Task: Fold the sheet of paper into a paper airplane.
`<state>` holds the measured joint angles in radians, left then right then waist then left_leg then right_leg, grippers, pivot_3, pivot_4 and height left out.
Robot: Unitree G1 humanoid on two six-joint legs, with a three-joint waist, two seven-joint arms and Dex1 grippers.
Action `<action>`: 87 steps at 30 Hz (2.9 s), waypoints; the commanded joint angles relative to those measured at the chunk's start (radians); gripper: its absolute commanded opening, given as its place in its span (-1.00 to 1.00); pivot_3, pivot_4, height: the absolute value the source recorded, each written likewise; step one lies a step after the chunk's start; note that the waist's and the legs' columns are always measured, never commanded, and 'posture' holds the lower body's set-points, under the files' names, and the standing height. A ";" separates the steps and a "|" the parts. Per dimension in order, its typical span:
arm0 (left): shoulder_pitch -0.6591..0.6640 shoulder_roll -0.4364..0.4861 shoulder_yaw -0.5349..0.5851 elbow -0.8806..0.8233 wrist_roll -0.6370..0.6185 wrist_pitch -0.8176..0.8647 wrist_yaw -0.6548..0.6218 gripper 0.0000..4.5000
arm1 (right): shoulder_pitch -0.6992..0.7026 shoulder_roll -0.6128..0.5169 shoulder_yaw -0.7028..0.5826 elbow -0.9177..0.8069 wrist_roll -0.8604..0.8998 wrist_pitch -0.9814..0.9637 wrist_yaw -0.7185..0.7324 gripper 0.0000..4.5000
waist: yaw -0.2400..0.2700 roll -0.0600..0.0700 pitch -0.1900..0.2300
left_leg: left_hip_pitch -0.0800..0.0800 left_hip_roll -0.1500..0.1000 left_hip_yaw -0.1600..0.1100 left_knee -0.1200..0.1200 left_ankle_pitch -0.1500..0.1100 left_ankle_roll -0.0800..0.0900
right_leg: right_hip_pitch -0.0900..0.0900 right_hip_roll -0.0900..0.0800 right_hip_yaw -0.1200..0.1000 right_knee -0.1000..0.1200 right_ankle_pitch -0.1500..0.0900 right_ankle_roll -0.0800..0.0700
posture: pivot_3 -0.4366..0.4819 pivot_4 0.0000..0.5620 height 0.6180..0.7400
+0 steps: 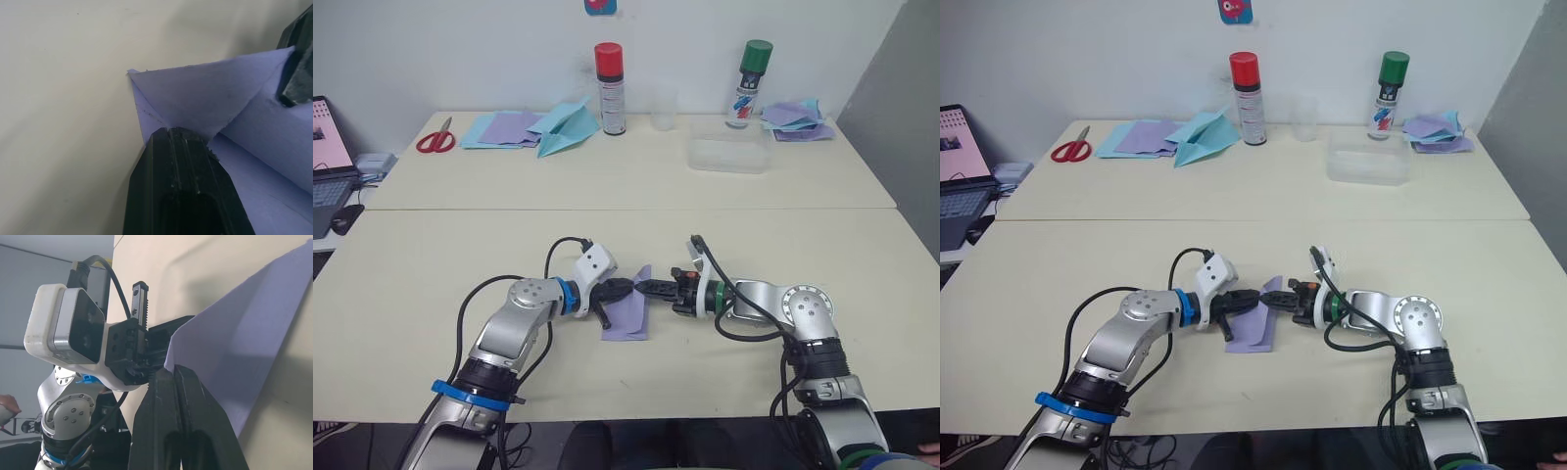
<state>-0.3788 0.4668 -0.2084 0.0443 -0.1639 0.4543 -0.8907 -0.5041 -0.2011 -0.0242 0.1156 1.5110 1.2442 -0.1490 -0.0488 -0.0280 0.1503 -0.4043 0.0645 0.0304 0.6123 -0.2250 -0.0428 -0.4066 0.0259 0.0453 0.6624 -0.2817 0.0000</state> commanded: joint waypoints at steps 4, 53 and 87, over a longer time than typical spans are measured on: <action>0.023 0.001 -0.054 0.033 0.036 0.014 -0.002 -1.00 | -0.008 0.014 -0.030 -0.030 0.005 0.005 0.020 -0.42 | 0.000 0.000 0.000 | 0.000 0.000 0.000 0.000 0.000 0.000 | 0.000 0.000 0.000 0.000 0.000 0.000 | -0.05 -0.47 1.00; 0.016 0.003 -0.045 0.037 0.038 -0.013 -0.005 -1.00 | -0.012 0.129 -0.164 0.009 -0.046 0.041 0.035 -0.14 | 0.001 0.000 0.000 | 0.000 -0.001 0.001 0.000 0.000 0.000 | 0.000 0.000 -0.001 0.001 0.000 0.000 | -0.05 -0.47 1.00; 0.007 -0.013 -0.026 0.020 -0.005 -0.031 -0.028 -1.00 | 0.006 0.099 -0.025 -0.021 -0.322 0.050 0.207 -1.00 | 0.001 0.000 -0.001 | 0.001 -0.001 0.001 0.001 0.000 0.000 | 0.001 0.000 -0.001 0.002 0.000 0.000 | -0.05 -0.47 1.00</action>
<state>-0.3836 0.4655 -0.2172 0.0611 -0.1566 0.4216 -0.8997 -0.4901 -0.1073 -0.0670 0.1112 1.2199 1.3102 0.0228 -0.0476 -0.0285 0.1494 -0.4027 0.0638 0.0316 0.6128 -0.2249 -0.0428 -0.4056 0.0265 0.0447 0.6647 -0.2816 0.0001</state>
